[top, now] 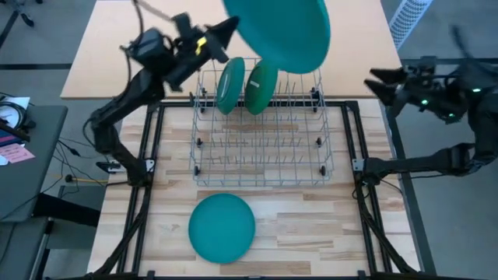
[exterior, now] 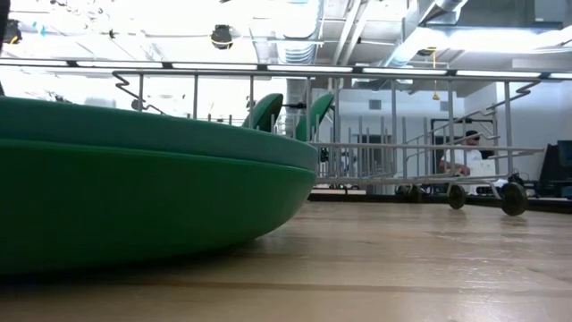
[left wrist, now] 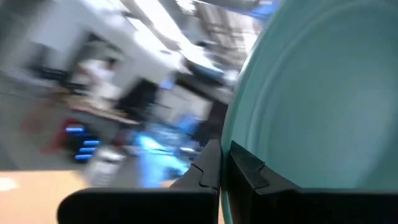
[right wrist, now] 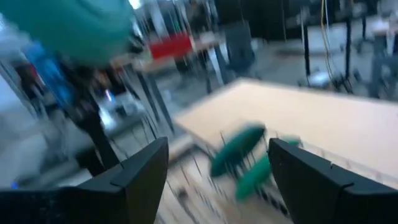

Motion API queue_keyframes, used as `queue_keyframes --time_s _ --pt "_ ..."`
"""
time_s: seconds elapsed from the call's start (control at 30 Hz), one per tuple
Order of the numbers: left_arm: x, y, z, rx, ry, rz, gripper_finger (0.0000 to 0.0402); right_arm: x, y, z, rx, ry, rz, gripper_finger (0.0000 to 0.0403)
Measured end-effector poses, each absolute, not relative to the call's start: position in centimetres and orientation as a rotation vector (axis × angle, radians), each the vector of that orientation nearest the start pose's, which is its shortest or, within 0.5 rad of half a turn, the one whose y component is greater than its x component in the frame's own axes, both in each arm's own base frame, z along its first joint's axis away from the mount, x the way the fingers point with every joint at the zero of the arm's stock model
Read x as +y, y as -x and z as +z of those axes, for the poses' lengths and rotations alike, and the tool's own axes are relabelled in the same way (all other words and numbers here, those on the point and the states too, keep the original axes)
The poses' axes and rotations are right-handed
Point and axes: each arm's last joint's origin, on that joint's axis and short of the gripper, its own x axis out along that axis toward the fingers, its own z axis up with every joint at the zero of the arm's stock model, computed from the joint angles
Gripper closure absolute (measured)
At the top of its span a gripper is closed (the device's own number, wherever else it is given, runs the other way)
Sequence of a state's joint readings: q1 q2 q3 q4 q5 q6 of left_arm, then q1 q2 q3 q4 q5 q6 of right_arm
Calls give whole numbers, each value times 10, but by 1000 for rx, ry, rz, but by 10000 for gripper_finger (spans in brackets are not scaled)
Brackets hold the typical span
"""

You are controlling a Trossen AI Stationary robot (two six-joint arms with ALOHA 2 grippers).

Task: Sort dishes
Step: Put the blue plate into the dish rack

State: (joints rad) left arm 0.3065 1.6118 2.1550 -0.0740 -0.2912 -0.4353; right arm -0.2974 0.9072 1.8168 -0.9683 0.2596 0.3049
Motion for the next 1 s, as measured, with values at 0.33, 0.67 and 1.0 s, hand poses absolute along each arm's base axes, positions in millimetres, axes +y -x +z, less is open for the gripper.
queue_keyframes --time_s 0.33,0.67,1.0 --pt "142 -326 582 -661 433 -353 401 -19 -37 548 -164 -280 -541 121" --pt "150 -355 559 -653 360 -653 401 -23 -49 535 -68 -273 -555 121" --pt "134 -350 565 -771 80 -635 401 -24 -52 531 -47 -272 -557 121"
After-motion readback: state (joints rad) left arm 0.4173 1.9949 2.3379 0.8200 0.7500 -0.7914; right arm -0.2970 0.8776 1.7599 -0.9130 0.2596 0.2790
